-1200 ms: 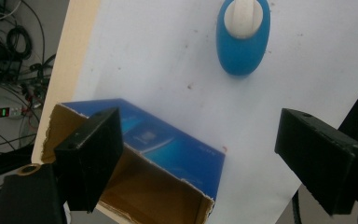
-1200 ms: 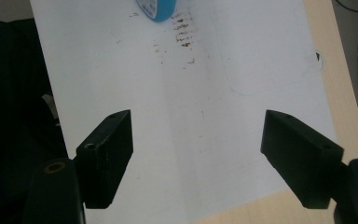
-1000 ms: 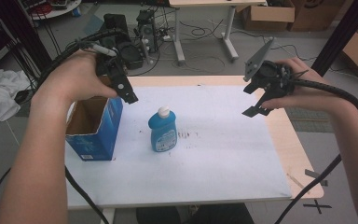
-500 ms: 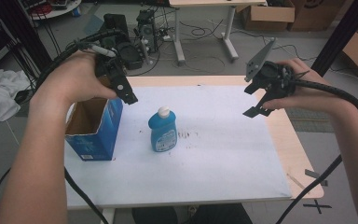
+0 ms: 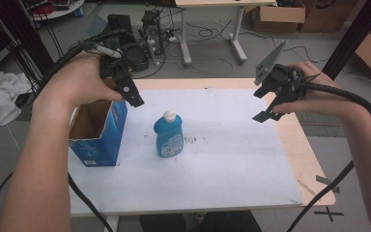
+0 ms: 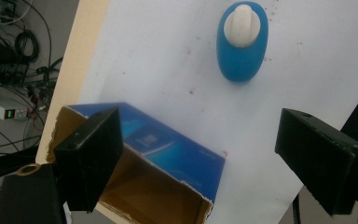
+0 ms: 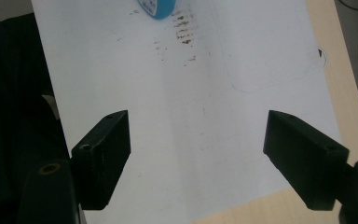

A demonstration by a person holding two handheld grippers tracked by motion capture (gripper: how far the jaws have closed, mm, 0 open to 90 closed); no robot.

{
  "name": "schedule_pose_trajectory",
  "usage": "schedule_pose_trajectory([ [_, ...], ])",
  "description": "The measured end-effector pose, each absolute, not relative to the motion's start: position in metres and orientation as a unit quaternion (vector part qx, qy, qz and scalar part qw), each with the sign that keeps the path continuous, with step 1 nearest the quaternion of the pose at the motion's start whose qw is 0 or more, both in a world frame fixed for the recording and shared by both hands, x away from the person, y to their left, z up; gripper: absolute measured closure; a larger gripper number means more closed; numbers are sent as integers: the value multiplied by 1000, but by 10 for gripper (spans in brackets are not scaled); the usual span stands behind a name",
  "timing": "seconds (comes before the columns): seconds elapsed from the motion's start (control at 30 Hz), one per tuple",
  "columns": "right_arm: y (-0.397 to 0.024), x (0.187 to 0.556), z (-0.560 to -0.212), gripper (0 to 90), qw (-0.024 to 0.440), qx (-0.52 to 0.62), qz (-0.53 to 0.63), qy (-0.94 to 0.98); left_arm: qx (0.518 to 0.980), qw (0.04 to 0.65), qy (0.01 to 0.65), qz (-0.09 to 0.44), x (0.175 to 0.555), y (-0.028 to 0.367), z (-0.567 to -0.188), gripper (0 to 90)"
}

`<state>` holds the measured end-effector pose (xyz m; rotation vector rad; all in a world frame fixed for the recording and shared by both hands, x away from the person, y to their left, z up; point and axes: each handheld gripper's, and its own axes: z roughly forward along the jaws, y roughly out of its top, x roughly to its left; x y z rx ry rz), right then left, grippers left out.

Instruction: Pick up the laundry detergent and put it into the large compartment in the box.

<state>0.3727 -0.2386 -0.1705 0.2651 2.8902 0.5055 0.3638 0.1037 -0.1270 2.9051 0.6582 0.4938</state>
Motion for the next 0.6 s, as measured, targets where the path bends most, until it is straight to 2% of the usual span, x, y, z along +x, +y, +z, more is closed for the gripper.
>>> schedule_pose_trajectory([
  [0.6, -246, 377, -184, 234, 88, 95, 167, 977, 966, 68, 201, 149, 379, 79, -149, 159],
])
